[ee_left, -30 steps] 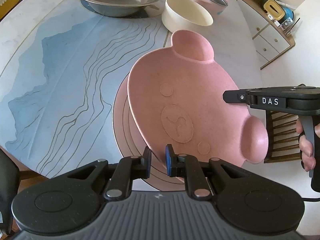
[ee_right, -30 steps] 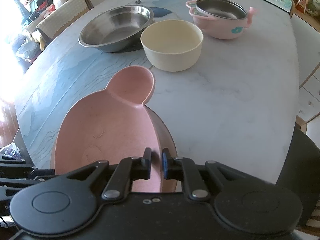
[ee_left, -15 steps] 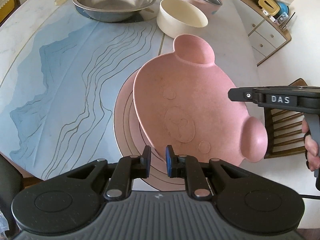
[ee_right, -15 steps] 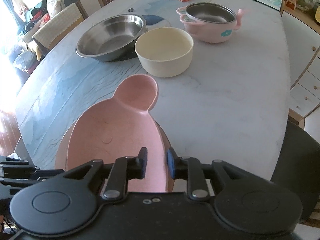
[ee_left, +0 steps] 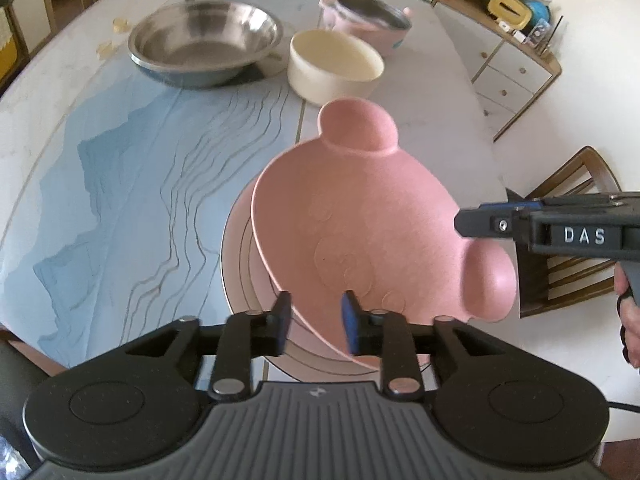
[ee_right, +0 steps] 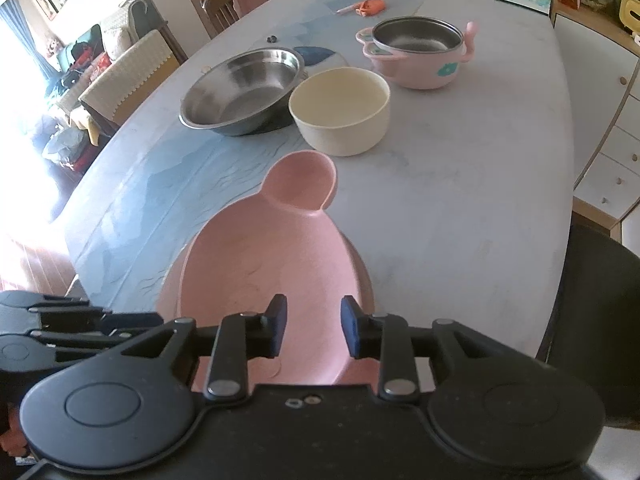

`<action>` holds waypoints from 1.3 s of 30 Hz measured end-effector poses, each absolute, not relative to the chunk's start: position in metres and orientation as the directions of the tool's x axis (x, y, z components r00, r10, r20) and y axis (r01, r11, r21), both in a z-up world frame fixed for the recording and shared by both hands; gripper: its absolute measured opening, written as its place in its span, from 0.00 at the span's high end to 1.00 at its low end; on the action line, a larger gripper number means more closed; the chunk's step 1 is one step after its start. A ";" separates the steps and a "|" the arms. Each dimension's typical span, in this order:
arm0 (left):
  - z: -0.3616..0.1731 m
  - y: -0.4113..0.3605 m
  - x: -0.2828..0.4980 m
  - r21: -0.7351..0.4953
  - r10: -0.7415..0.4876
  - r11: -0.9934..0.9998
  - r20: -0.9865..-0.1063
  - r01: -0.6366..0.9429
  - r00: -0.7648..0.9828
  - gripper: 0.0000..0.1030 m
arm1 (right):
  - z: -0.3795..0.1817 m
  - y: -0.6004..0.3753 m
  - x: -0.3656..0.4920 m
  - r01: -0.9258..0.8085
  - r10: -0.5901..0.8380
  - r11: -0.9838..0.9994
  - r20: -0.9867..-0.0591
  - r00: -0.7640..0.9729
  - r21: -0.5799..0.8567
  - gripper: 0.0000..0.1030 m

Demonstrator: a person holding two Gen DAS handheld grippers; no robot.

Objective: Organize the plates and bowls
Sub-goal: 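Lower the pink plate onto the white plates and open both tools, then move both tools to the steel basin and close on its rim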

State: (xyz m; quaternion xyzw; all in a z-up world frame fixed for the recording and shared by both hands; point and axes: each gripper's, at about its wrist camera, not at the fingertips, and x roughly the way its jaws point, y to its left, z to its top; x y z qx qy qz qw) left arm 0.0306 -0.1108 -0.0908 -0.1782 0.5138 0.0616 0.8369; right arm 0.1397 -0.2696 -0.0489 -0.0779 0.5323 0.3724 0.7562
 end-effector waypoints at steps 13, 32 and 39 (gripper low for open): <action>-0.052 -0.120 0.024 -0.169 -0.006 0.958 -0.816 -0.230 0.578 0.44 | -0.011 -0.283 0.115 -0.655 0.545 0.702 -0.804 0.239 0.281 0.44; -0.010 -0.040 0.048 -0.139 0.004 0.980 -0.698 -0.141 0.716 0.17 | 0.031 -0.244 0.117 -0.624 0.586 0.746 -0.673 0.451 0.232 0.14; -0.004 0.012 0.075 -0.129 0.005 0.985 -0.633 -0.112 0.774 0.00 | 0.028 -0.202 0.135 -0.587 0.568 0.777 -0.656 0.496 0.229 0.06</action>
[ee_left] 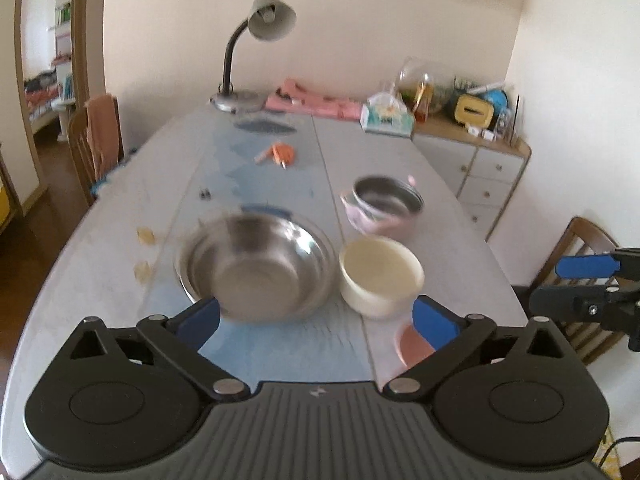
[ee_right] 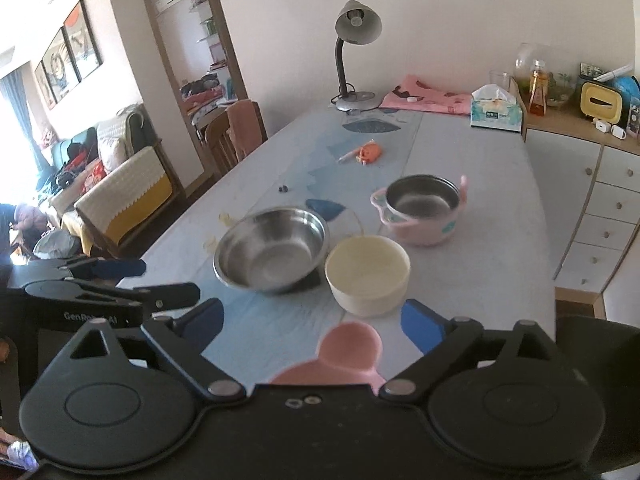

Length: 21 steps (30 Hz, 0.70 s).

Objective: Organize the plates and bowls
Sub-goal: 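Move both tools to the steel basin and close on its rim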

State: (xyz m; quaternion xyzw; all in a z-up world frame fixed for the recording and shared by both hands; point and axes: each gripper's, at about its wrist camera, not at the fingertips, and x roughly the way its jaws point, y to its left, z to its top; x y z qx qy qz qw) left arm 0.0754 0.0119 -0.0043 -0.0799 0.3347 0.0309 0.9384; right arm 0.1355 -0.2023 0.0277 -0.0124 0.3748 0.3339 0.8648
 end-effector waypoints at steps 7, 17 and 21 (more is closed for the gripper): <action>-0.013 0.073 0.124 -0.141 -0.027 0.987 -0.637 -0.082 0.770 0.00 | 0.013 -0.168 0.156 -0.471 0.515 0.846 -0.612 0.601 0.250 0.02; -0.046 0.139 0.194 -0.149 -0.066 0.987 -0.695 -0.054 0.716 0.00 | -0.012 -0.111 0.175 -0.418 0.458 0.878 -0.667 0.587 0.235 0.01; -0.060 0.153 0.219 -0.119 -0.058 0.992 -0.710 -0.039 0.702 0.00 | -0.028 -0.083 0.179 -0.454 0.436 0.872 -0.715 0.547 0.184 0.02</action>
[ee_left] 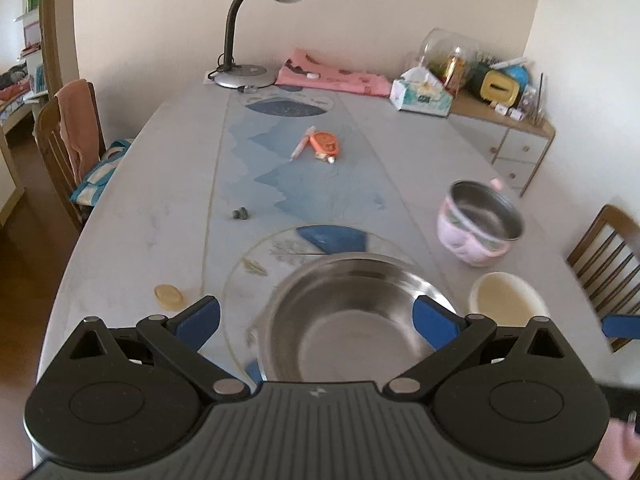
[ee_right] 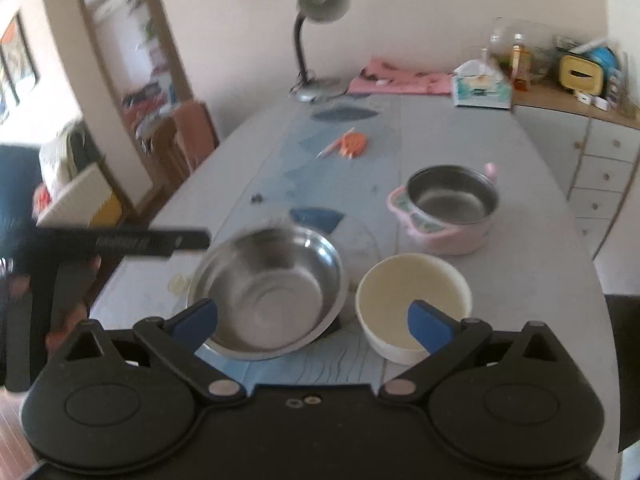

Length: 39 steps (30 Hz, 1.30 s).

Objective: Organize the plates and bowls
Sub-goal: 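Move both tools to the steel basin and close on its rim, then lift the steel basin with both tools and carry it toward the cream bowl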

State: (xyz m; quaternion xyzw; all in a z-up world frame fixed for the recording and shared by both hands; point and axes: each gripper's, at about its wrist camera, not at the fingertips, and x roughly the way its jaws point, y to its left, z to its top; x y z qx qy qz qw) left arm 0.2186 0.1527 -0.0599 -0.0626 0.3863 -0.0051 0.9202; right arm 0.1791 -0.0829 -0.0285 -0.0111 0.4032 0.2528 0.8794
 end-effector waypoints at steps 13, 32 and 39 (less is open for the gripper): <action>-0.116 0.181 0.282 -0.151 -0.100 0.988 -0.792 -0.034 0.603 0.00 | -0.089 -0.041 0.201 -0.327 0.408 0.900 -0.823 0.396 0.288 0.19; -0.141 0.180 0.318 -0.167 -0.156 0.986 -0.843 0.025 0.515 0.46 | -0.124 -0.051 0.233 -0.020 0.383 0.916 -0.856 0.346 0.401 0.63; -0.143 0.182 0.319 -0.204 -0.176 0.979 -0.857 -0.006 0.485 0.70 | -0.126 -0.052 0.234 0.017 0.379 0.913 -0.862 0.336 0.408 0.83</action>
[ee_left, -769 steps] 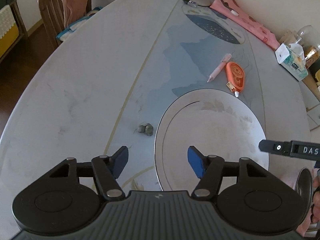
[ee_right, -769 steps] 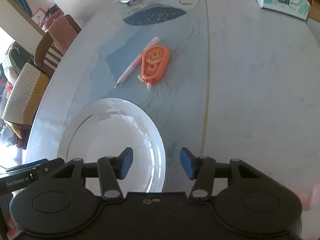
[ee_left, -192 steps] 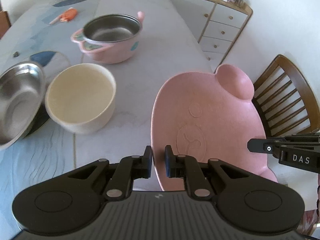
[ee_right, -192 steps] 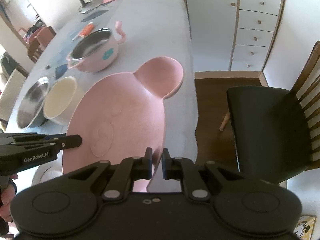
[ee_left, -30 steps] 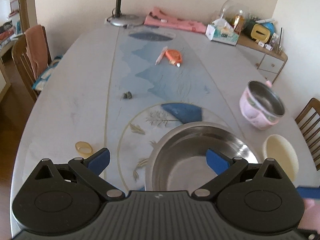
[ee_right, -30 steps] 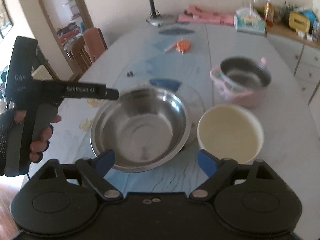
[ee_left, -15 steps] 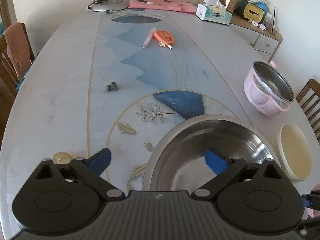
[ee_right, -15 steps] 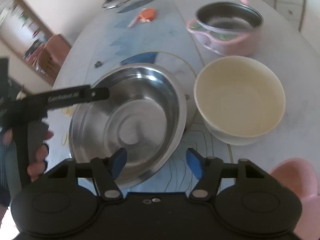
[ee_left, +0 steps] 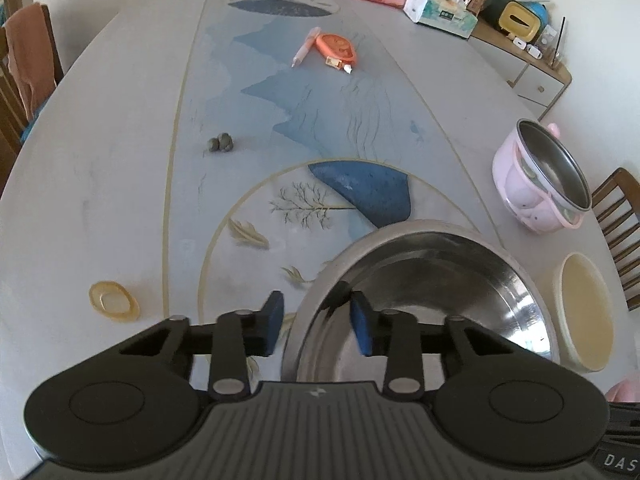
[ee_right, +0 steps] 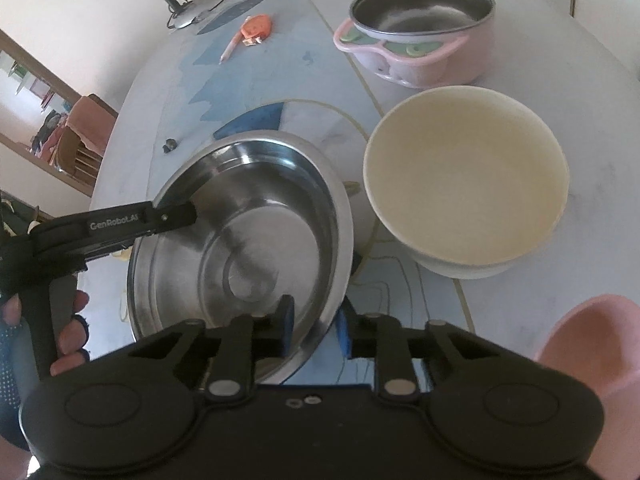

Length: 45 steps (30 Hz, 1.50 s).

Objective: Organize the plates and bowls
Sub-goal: 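Lift the steel basin with both tools and carry it toward the cream bowl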

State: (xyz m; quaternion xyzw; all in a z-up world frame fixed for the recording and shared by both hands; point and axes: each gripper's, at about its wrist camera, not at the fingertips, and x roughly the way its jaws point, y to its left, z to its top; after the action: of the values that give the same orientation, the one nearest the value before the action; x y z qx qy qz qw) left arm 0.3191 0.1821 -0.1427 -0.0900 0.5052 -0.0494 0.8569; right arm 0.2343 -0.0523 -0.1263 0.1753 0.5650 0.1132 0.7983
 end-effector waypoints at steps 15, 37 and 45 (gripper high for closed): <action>-0.109 0.174 0.291 -0.194 -0.152 0.980 -0.858 -0.037 0.490 0.73 | -0.106 -0.059 0.227 0.003 0.378 0.916 -0.865 0.331 0.401 0.85; -0.054 0.108 0.197 -0.196 -0.126 0.977 -0.851 -0.086 0.510 0.73 | -0.049 -0.130 0.169 -0.095 0.432 0.900 -0.843 0.321 0.425 0.86; -0.075 0.112 0.177 -0.120 -0.034 0.983 -0.861 -0.137 0.507 0.73 | -0.072 -0.109 0.168 -0.202 0.414 0.907 -0.870 0.267 0.370 0.85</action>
State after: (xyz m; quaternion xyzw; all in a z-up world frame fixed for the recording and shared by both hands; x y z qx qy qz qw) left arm 0.1773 0.1123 -0.0750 -0.0863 0.4957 0.0296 0.8637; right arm 0.1680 -0.1087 -0.0724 0.0925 0.5732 0.1951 0.7905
